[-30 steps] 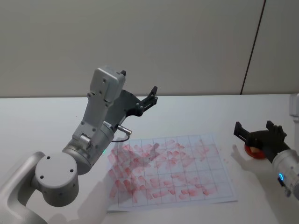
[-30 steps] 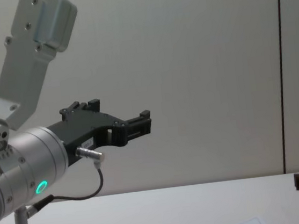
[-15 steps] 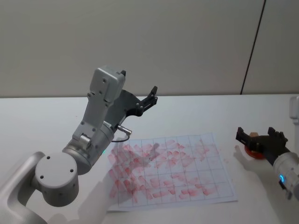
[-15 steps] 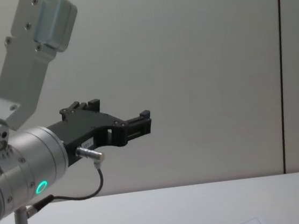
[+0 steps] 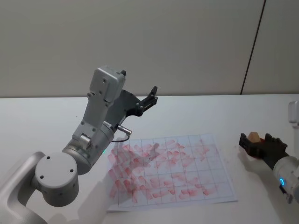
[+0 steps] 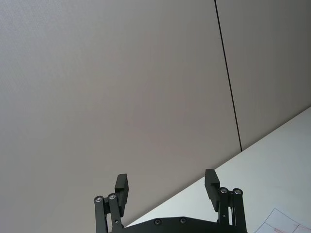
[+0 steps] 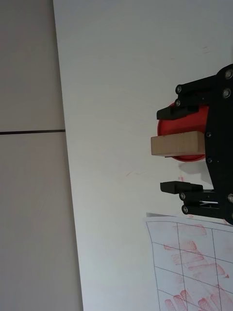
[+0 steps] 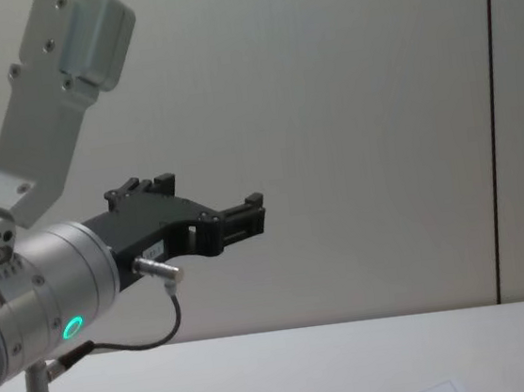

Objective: Use the one hand to pick up the stamp and affix it onto the A4 paper.

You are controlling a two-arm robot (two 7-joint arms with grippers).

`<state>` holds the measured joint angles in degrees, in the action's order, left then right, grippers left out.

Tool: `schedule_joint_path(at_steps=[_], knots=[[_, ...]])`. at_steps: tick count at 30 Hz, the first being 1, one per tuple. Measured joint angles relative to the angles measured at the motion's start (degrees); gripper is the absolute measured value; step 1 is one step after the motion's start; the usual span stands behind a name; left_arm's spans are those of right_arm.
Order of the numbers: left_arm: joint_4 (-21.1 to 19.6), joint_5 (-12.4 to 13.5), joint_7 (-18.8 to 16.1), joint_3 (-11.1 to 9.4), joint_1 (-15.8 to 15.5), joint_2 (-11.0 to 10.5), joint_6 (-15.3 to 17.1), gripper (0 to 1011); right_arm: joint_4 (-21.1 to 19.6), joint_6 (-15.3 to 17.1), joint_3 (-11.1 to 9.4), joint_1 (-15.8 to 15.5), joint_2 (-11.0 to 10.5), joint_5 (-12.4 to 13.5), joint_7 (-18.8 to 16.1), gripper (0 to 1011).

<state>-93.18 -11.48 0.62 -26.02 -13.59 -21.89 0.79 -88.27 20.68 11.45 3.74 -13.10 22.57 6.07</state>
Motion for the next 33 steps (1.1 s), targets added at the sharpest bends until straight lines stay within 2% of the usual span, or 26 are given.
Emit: schedule_joint_path(at_steps=[3, 7, 10, 11, 12, 13, 14, 18, 20, 33], knots=[[0.0, 0.0, 0.0, 0.0, 0.0, 0.0, 0.0, 1001, 0.31, 0.23, -0.04, 0.05, 0.08, -0.04, -0.05, 737], [0.0, 0.0, 0.0, 0.0, 0.0, 0.0, 0.0, 1002, 0.6, 0.45, -0.09, 0.11, 0.16, -0.14, -0.04, 579], [0.0, 0.0, 0.0, 0.0, 0.0, 0.0, 0.0, 1001, 0.76, 0.65, -0.11, 0.15, 0.23, -0.28, 0.01, 518], [0.0, 0.0, 0.0, 0.0, 0.0, 0.0, 0.0, 1001, 0.8, 0.68, -0.11, 0.16, 0.26, -0.31, 0.04, 456], [0.0, 0.0, 0.0, 0.0, 0.0, 0.0, 0.0, 1001, 0.84, 0.73, -0.12, 0.17, 0.27, -0.36, 0.08, 456], [0.0, 0.0, 0.0, 0.0, 0.0, 0.0, 0.0, 1001, 0.9, 0.79, -0.14, 0.19, 0.31, -0.46, 0.13, 397], [0.0, 0.0, 0.0, 0.0, 0.0, 0.0, 0.0, 1001, 0.9, 0.79, -0.14, 0.19, 0.31, -0.46, 0.13, 397], [0.0, 0.0, 0.0, 0.0, 0.0, 0.0, 0.0, 1001, 1.01, 0.9, -0.17, 0.23, 0.41, -0.73, 0.29, 247], [0.0, 0.0, 0.0, 0.0, 0.0, 0.0, 0.0, 1001, 1.02, 0.92, -0.19, 0.24, 0.45, -0.9, 0.36, 218], [0.0, 0.0, 0.0, 0.0, 0.0, 0.0, 0.0, 1001, -0.93, 1.16, -0.48, 0.01, 0.38, -2.34, 1.38, 218]])
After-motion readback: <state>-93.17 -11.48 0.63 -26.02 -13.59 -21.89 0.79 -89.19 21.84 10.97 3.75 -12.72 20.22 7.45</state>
